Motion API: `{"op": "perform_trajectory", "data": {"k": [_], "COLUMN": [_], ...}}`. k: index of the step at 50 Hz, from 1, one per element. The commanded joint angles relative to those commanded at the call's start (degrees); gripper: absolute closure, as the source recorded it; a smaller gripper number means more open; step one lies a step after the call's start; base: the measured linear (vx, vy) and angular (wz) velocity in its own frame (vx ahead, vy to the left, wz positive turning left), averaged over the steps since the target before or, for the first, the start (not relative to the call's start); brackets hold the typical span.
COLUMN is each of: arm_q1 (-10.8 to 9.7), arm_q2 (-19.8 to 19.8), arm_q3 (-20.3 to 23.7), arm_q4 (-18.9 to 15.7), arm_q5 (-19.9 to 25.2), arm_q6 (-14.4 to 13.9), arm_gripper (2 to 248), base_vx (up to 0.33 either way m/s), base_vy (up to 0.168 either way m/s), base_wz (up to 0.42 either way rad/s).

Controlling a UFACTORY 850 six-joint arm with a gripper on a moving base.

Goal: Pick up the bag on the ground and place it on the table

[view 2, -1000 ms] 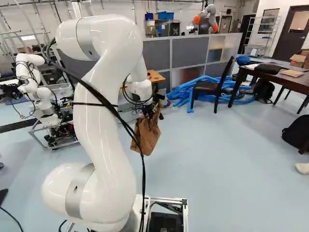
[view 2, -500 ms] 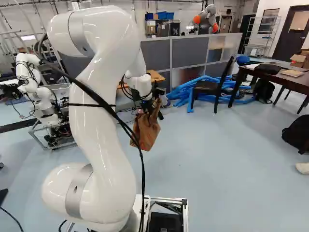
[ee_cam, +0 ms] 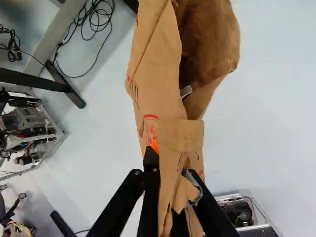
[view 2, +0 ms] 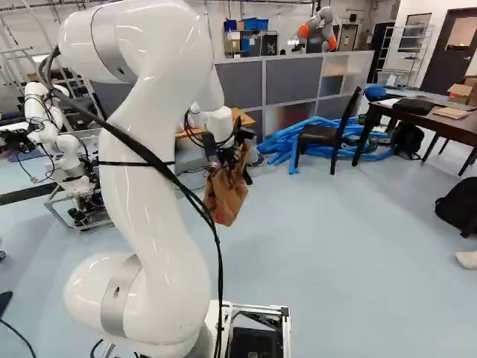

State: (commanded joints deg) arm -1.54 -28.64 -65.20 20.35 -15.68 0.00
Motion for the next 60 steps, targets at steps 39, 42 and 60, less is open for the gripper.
{"op": "perform_trajectory", "data": {"k": [39, 42, 60], "arm_q1": [0.06, 0.06, 0.11], "arm_q2": [3.99, 4.21, 4.77], "arm_q3": [-1.50, -1.72, -3.98], "arm_q4": [-1.86, -2.17, -4.08], "arm_q5": [-0.25, -0.35, -2.71], "arm_q6": [0.00, 0.00, 0.00], "arm_gripper": [229, 229, 229], "base_vx": [0.000, 0.000, 0.000], "base_vy": [0.000, 0.000, 0.000], "base_wz": [0.000, 0.000, 0.000]}}
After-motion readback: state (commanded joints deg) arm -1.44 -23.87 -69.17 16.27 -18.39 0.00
